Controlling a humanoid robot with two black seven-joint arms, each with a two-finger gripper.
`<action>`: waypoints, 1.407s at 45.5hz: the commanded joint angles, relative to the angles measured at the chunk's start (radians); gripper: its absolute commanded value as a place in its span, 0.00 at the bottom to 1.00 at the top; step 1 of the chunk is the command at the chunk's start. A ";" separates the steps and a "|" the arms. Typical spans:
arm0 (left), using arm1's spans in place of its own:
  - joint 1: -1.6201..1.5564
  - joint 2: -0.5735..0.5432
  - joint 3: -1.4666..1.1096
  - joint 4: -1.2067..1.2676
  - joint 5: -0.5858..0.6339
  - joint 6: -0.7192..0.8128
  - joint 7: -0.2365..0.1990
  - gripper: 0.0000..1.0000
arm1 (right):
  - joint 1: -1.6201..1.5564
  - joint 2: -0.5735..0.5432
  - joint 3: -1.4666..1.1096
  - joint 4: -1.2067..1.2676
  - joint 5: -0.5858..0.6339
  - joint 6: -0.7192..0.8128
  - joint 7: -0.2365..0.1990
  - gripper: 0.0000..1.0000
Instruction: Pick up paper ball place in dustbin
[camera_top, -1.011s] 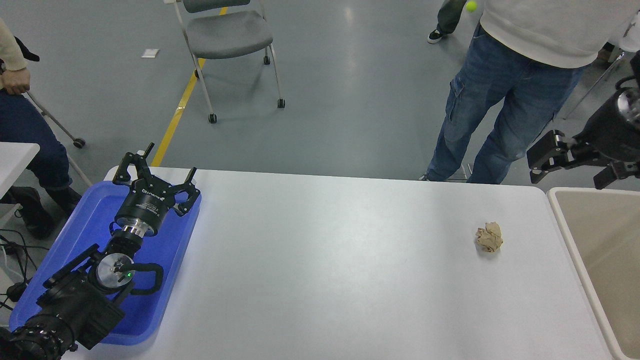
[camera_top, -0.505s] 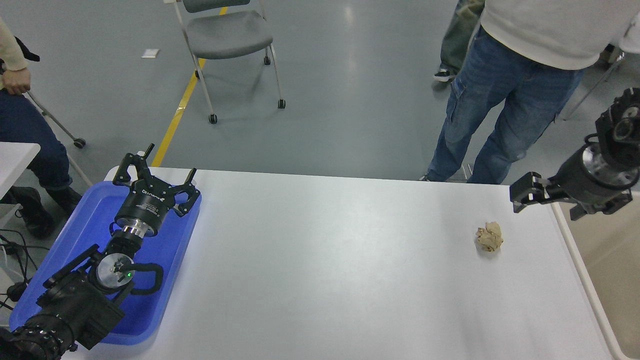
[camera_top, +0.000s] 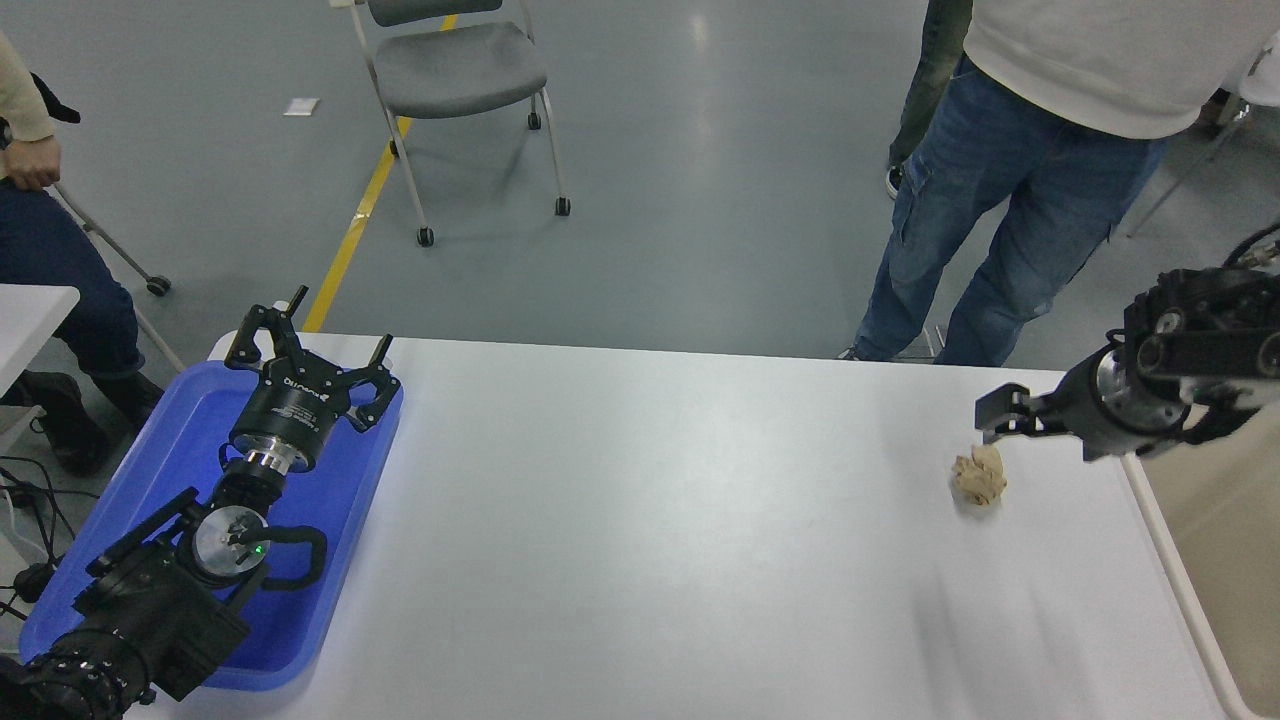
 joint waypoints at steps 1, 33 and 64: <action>0.000 0.000 0.000 0.000 0.000 0.000 0.001 1.00 | -0.208 0.041 0.099 -0.184 -0.006 -0.083 0.001 1.00; 0.000 0.000 0.000 0.000 0.000 0.000 0.001 1.00 | -0.474 0.206 0.256 -0.577 -0.008 -0.102 0.000 1.00; 0.000 0.000 0.000 0.000 0.000 0.000 0.001 1.00 | -0.572 0.274 0.256 -0.635 -0.008 -0.310 0.000 1.00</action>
